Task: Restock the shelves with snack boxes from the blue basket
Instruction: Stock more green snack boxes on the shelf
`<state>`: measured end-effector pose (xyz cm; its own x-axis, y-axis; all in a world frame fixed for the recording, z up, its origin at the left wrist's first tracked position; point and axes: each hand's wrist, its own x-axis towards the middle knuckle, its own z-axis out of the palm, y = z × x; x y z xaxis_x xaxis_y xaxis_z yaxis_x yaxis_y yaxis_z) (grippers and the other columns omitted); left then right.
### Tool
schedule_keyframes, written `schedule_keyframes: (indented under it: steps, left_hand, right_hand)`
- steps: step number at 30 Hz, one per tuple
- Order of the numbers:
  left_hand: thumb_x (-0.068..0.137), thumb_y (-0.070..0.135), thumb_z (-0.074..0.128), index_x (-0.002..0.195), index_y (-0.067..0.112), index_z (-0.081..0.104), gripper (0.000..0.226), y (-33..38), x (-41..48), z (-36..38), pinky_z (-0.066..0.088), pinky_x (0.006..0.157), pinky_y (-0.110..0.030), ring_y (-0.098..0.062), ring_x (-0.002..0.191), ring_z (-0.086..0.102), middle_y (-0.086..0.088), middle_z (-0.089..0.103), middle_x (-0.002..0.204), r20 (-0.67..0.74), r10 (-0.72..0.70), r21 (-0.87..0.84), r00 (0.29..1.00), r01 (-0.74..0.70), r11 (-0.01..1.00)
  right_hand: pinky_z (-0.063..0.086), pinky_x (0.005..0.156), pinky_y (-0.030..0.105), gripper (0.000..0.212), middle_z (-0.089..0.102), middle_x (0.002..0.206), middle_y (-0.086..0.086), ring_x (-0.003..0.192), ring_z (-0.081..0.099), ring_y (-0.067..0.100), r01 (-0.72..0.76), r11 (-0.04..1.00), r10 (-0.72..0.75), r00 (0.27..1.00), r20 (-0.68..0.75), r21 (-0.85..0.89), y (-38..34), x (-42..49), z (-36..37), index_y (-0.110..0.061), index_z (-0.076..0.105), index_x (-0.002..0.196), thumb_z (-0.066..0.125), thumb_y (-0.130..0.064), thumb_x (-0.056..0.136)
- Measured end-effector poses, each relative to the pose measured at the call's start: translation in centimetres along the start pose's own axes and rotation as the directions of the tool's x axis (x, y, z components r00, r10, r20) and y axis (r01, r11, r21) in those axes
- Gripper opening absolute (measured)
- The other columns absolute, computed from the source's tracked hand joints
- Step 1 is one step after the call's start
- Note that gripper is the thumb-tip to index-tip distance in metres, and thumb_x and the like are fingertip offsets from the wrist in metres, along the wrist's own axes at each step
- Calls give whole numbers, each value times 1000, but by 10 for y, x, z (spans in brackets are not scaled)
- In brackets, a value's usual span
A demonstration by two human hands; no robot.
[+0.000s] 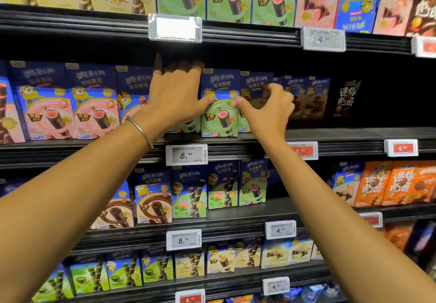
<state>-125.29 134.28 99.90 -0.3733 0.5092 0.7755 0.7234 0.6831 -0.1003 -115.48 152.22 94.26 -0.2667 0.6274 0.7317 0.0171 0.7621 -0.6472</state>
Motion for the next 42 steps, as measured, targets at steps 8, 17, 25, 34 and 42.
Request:
schedule_keyframes:
  steps: [8,17,25,34,42]
  left_hand:
    - [87,69,63,149,21,42,81,1,2,-3,27,121,-61,-41,133,51,-13,56,141,42,-3,-5,999,3,1000]
    - [89,68,62,147,20,44,78,7,2,0,29,119,-59,-43,131,50,-15,56,140,32,-29,28,999,28,999]
    - [90,69,59,154,19,36,84,5,-2,6,26,122,-60,-43,132,52,-17,57,141,14,-30,1,999,30,1000]
    - [93,66,55,159,18,27,87,4,-2,7,19,125,-58,-44,133,51,-18,57,141,3,-47,-8,999,47,999]
    - [94,54,64,149,6,39,78,14,-17,-8,37,114,-58,-45,126,52,-24,56,133,-32,-105,-139,994,99,985]
  right_hand:
    - [43,110,50,91,36,156,14,140,40,34,-310,939,255,918,304,149,16,19,-7,-5,26,150,73,-51,87]
    - [44,110,52,76,47,149,11,135,48,30,-351,916,266,895,359,194,24,27,-6,-8,34,145,75,-37,88]
    - [41,78,27,56,56,128,2,118,54,21,-424,868,297,860,416,258,26,30,-5,-12,44,133,74,-32,90]
    - [36,63,20,57,56,121,2,92,51,2,-452,858,300,825,478,242,30,32,-4,-9,42,133,73,-29,89]
    - [41,98,37,77,49,149,6,132,49,23,-435,861,284,842,459,265,24,27,-27,-9,37,149,73,-36,87]
